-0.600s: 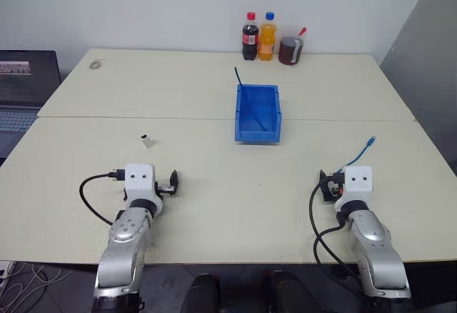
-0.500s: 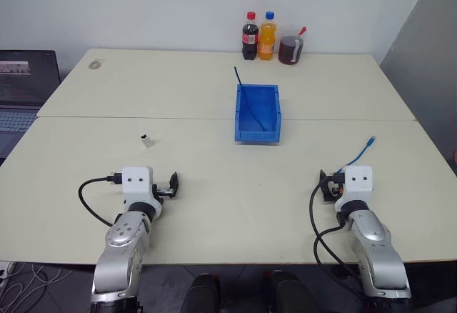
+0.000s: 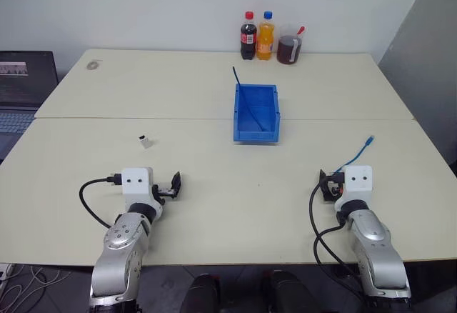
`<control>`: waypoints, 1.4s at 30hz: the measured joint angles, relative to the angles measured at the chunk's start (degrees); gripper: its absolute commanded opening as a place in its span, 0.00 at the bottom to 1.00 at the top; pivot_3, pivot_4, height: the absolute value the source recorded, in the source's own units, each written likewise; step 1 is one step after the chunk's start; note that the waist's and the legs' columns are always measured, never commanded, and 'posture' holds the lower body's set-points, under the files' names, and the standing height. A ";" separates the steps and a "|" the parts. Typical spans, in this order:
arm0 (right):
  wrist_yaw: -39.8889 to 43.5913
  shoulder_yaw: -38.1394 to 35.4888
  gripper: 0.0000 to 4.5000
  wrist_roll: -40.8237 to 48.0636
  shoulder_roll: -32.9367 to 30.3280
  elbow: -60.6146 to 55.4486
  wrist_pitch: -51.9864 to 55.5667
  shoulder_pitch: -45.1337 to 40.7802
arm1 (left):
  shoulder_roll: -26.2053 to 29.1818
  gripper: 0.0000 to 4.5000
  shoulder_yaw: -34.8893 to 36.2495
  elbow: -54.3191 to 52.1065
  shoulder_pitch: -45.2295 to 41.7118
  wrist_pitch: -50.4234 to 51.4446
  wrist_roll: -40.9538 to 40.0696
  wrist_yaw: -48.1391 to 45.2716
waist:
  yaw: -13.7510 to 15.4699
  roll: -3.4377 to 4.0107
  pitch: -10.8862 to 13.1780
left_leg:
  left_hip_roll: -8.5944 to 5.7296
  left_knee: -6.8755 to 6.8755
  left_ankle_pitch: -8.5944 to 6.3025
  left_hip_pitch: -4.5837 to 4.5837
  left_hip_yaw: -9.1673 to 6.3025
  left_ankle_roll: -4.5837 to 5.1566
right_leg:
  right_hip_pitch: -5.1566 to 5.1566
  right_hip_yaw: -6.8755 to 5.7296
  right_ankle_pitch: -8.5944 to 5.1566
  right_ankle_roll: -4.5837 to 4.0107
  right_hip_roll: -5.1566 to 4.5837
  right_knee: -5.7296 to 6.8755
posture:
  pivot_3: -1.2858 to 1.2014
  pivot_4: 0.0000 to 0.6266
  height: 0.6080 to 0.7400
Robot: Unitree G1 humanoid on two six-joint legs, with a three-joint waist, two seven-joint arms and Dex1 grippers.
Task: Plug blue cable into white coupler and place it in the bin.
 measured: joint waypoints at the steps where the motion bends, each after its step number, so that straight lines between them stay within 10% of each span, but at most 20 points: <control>1: -0.01 0.00 0.86 0.00 0.00 0.00 0.00 0.00 | 0.05 1.00 -0.08 0.00 0.00 -0.01 0.07 -0.09 | 0.00 0.00 0.00 | 0.00 0.00 0.00 0.00 0.00 0.00 | 0.00 0.00 0.00 0.00 0.00 0.00 | 0.52 0.24 1.00; 22: 0.07 -1.58 0.86 0.21 -0.11 -6.04 3.27 3.19 | 0.59 1.00 -1.10 -5.17 3.34 0.35 0.20 -0.47 | -0.05 0.00 0.01 | 0.01 0.02 0.00 -0.01 -0.09 0.00 | -0.02 -0.01 -0.04 -0.07 0.02 0.06 | 0.52 0.24 1.00; 30: -1.64 -8.25 0.86 0.74 -4.05 1.43 8.22 -12.41 | 12.31 1.00 -8.58 -0.96 -18.66 2.40 -8.61 -24.18 | 0.03 -0.01 0.00 | -0.11 0.05 0.00 -0.11 0.12 0.00 | -0.04 -0.04 0.01 0.00 0.01 -0.03 | 0.52 0.24 1.00; 42: -10.66 -18.61 0.86 3.78 -7.21 37.17 8.70 -34.27 | 13.80 1.00 -22.40 8.49 -36.19 -2.66 -10.48 -49.59 | -0.61 0.06 0.04 | -0.01 -0.03 0.00 -0.08 0.31 0.04 | -0.26 0.20 0.05 -0.19 0.14 0.16 | 0.52 0.24 1.00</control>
